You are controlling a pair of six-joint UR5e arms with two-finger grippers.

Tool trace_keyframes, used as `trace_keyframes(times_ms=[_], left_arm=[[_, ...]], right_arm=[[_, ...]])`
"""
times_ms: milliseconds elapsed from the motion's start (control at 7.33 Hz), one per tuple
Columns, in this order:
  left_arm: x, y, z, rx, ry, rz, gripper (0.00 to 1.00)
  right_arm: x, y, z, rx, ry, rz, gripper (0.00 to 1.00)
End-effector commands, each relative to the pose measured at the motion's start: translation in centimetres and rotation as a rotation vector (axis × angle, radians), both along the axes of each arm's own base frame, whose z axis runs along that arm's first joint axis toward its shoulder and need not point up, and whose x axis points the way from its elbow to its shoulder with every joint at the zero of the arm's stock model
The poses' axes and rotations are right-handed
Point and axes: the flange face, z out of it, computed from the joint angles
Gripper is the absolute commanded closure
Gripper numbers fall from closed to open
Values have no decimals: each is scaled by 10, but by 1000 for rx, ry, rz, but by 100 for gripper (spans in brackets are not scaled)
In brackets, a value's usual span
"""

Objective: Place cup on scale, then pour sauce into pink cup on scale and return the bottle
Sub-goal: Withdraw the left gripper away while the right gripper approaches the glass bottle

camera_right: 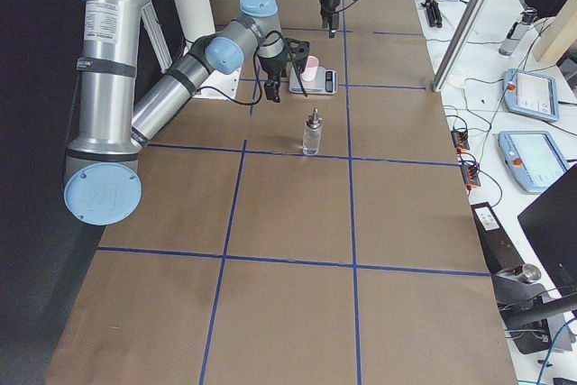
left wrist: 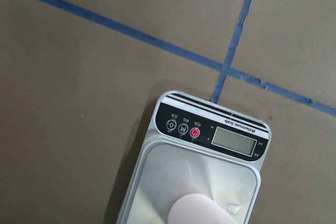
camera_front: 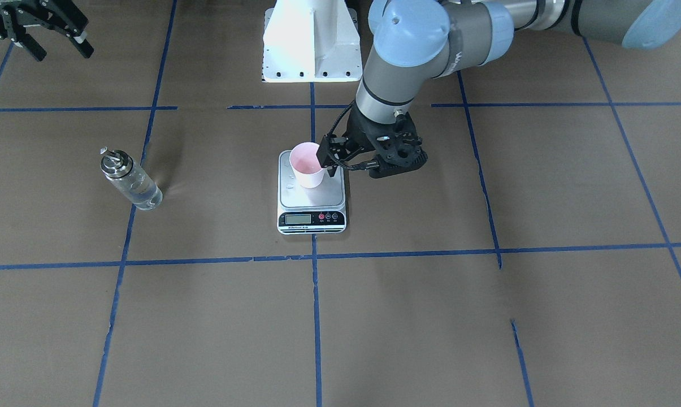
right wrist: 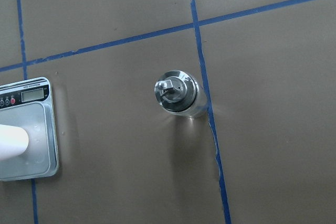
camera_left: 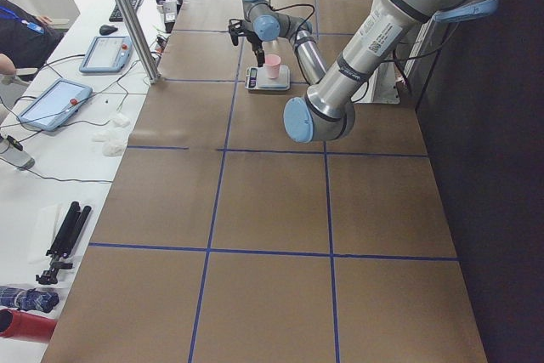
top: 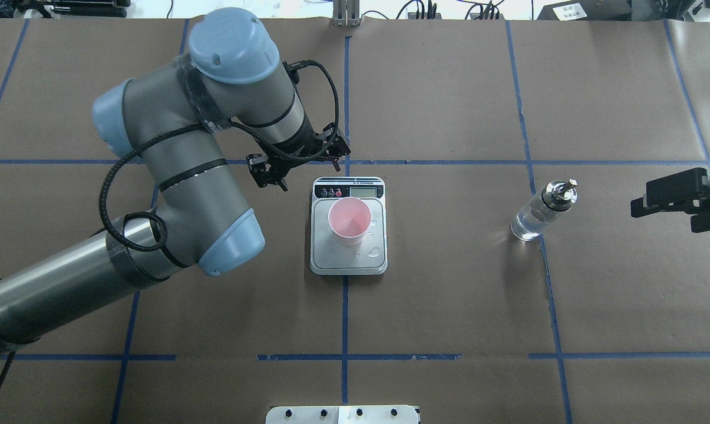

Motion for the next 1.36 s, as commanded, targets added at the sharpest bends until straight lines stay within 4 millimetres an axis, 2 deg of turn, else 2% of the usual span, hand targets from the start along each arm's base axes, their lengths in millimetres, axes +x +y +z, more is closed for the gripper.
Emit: trace_keyframes(times_ms=[0,409,545,682,818,955,1091,1227], left_arm=[[-85,-10,22,75,26,27,0],[-140,-4,65,196,-9,64,0],[-155,2,86,240,-32,95,0],[-172,-3,103,270,-56,107,0],[-179,-5,114,284,-71,120,0],[-182,-8,119,294,-80,126,0],[-185,-7,128,295,-90,132,0],[-188,-9,131,314,-98,141,0]], right_arm=[[-48,25,-8,68,80,68,0],[-103,56,7,220,211,163,0],[-107,62,16,268,228,192,0],[-103,69,38,316,215,213,0],[-111,73,80,390,197,255,0],[-131,70,120,467,141,312,0],[-138,70,145,527,133,318,0],[-140,69,153,552,145,333,0]])
